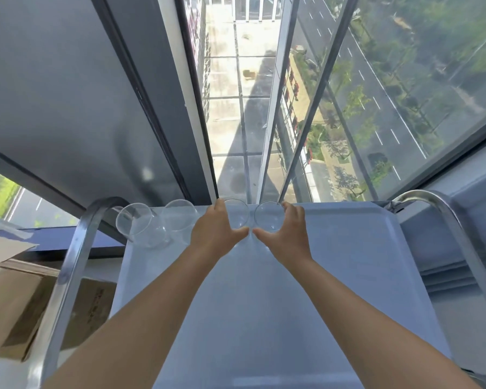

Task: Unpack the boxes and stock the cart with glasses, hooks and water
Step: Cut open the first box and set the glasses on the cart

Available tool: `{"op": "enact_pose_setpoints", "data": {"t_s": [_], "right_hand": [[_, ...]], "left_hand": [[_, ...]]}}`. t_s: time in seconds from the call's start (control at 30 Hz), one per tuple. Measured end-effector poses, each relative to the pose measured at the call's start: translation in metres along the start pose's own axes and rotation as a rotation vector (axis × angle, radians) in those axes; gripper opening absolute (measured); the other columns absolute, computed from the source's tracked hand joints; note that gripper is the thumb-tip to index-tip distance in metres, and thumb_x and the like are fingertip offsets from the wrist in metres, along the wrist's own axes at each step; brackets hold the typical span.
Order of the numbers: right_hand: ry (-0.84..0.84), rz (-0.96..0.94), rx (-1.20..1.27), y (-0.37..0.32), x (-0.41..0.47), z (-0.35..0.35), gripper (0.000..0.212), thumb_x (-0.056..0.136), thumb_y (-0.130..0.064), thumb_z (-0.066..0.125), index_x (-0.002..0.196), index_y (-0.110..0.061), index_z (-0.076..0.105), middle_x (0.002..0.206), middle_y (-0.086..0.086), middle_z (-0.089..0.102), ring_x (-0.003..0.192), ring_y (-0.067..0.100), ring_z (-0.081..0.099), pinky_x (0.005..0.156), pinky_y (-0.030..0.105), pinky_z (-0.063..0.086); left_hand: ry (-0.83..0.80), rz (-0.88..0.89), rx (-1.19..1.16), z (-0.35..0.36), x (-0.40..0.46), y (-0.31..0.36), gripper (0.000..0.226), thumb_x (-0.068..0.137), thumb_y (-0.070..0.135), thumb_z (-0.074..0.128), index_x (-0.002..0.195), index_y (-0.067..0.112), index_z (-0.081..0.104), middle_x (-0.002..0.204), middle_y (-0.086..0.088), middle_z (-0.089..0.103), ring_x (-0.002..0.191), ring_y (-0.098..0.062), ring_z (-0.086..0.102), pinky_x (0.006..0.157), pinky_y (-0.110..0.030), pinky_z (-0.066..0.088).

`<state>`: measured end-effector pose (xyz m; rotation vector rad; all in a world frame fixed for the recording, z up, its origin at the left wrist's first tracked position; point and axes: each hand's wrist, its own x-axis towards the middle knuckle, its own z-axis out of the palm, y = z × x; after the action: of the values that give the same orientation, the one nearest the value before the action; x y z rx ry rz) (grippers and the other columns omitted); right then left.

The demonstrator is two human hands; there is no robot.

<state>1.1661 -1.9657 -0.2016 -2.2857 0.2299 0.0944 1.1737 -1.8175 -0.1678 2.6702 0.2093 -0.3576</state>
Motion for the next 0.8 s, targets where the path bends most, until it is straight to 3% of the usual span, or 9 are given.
{"op": "enact_pose_setpoints", "data": {"t_s": [0.23, 0.67, 0.8], "right_hand": [[-0.011, 0.020, 0.031, -0.004, -0.002, 0.002, 0.082, 0.072, -0.039, 0.078, 0.136, -0.012, 0.034, 0.130, -0.001, 0.035, 0.120, 0.014, 0.041, 0.083, 0.016, 0.032], [-0.045, 0.013, 0.013, -0.008, -0.007, 0.004, 0.082, 0.073, -0.037, 0.077, 0.136, -0.010, 0.032, 0.134, 0.001, 0.032, 0.124, 0.016, 0.037, 0.087, 0.017, 0.031], [-0.033, -0.022, -0.156, -0.012, -0.009, -0.001, 0.090, 0.075, -0.049, 0.072, 0.141, -0.009, 0.027, 0.137, 0.003, 0.032, 0.129, 0.020, 0.030, 0.097, 0.028, 0.034]], "left_hand": [[-0.018, -0.003, 0.045, -0.005, 0.001, -0.002, 0.083, 0.082, 0.048, 0.063, 0.143, 0.006, 0.026, 0.132, -0.010, 0.048, 0.115, -0.025, 0.052, 0.080, -0.029, 0.045], [-0.024, 0.018, 0.030, -0.009, -0.004, -0.010, 0.091, 0.083, 0.047, 0.064, 0.147, 0.004, 0.017, 0.143, -0.012, 0.039, 0.126, -0.025, 0.044, 0.092, -0.031, 0.043], [-0.026, 0.041, 0.068, -0.011, -0.004, -0.008, 0.098, 0.082, 0.050, 0.065, 0.149, 0.004, 0.010, 0.147, -0.012, 0.034, 0.129, -0.025, 0.042, 0.092, -0.031, 0.044]]}}
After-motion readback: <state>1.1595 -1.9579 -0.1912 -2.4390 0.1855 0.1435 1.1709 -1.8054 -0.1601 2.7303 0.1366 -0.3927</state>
